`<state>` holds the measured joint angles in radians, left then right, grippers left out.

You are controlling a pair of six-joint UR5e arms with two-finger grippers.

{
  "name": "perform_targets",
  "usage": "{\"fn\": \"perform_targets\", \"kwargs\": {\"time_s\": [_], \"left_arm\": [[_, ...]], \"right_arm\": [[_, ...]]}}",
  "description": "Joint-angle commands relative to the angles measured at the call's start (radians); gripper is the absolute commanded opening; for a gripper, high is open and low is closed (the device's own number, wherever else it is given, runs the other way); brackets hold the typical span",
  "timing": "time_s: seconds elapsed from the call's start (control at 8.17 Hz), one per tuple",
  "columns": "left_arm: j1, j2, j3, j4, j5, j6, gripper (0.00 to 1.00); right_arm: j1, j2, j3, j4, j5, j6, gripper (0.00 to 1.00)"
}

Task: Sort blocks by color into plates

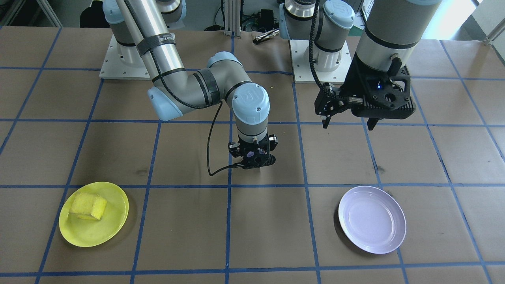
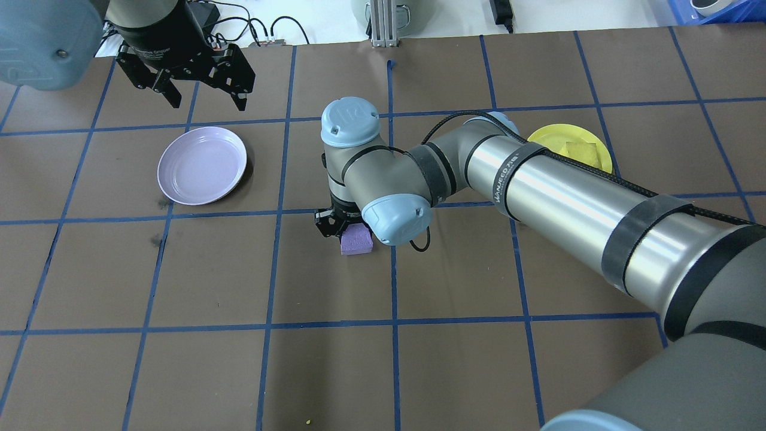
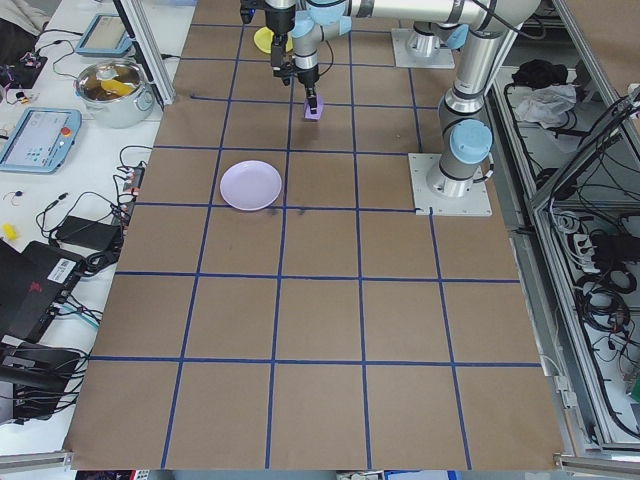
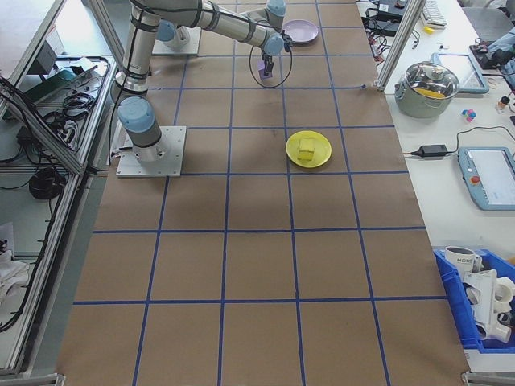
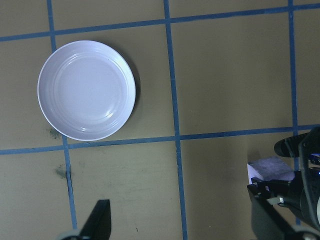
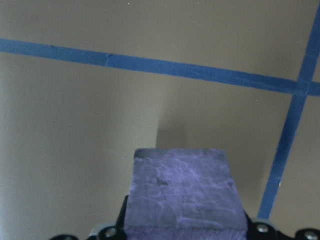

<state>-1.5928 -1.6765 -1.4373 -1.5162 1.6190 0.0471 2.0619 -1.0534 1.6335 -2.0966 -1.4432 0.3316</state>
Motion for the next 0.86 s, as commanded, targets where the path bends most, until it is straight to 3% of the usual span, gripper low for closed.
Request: {"fn": "perform_targets", "kwargs": {"time_s": [0.0, 0.12, 0.37, 0.49, 0.73], "left_arm": [[0.004, 0.003, 0.0, -0.001, 0.007, -0.001, 1.0], [0.002, -0.002, 0.0, -0.001, -0.001, -0.004, 1.0], [-0.016, 0.004, 0.002, -0.002, -0.019, -0.018, 1.0], [-0.033, 0.009, 0.0, -0.005, -0.074, -0.065, 1.0], [-0.143, -0.015, -0.002, -0.005, -0.087, -0.343, 1.0]], "right_arm": [[-0.023, -0.043, 0.006, 0.02, -0.019, -0.049, 1.0], [-0.072, -0.081, 0.006, 0.08, -0.055, -0.101, 1.0], [-0.216, -0.181, 0.006, 0.203, -0.059, -0.224, 1.0], [-0.303, -0.247, 0.006, 0.301, -0.062, -0.305, 1.0], [-0.489, -0.389, 0.005, 0.461, -0.089, -0.471, 1.0]]}}
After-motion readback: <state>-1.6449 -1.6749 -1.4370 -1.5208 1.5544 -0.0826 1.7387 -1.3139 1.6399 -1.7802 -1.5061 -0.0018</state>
